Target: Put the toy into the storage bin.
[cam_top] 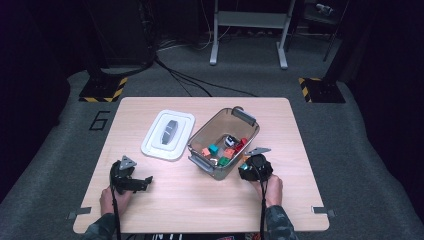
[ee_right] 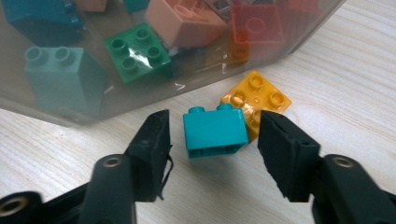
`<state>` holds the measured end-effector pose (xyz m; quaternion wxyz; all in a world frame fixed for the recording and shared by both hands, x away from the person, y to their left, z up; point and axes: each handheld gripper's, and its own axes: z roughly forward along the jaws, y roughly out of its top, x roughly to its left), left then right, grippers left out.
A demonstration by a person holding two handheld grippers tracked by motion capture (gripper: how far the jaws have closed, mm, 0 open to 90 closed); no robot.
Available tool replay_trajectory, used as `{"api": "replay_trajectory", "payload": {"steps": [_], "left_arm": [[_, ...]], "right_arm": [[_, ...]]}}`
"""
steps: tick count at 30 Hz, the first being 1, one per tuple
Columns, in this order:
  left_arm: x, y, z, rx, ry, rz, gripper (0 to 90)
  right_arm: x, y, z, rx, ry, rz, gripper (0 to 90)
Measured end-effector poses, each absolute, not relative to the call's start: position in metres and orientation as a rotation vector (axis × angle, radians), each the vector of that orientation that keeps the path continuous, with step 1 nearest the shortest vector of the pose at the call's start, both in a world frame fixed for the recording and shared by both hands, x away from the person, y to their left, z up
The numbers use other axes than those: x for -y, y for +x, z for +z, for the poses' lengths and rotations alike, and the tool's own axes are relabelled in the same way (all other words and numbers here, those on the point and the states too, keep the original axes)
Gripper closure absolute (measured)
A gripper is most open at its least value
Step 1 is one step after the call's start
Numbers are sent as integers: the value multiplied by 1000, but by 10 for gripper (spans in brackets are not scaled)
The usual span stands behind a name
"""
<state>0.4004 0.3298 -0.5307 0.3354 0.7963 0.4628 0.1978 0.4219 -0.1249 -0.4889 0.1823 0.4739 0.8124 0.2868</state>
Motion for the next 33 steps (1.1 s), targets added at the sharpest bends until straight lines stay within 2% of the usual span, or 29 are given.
{"api": "replay_trajectory", "payload": {"steps": [6, 12, 33], "left_arm": [[-330, 400, -531, -1208, 2077, 516, 24], [-330, 400, -531, -1208, 2078, 516, 24], [-330, 400, -531, -1207, 2077, 516, 24]], "right_arm": [[121, 423, -492, -2290, 1349, 782, 478], [122, 424, -494, -2286, 1350, 782, 572], [134, 419, -477, -2260, 1363, 896, 586]]}}
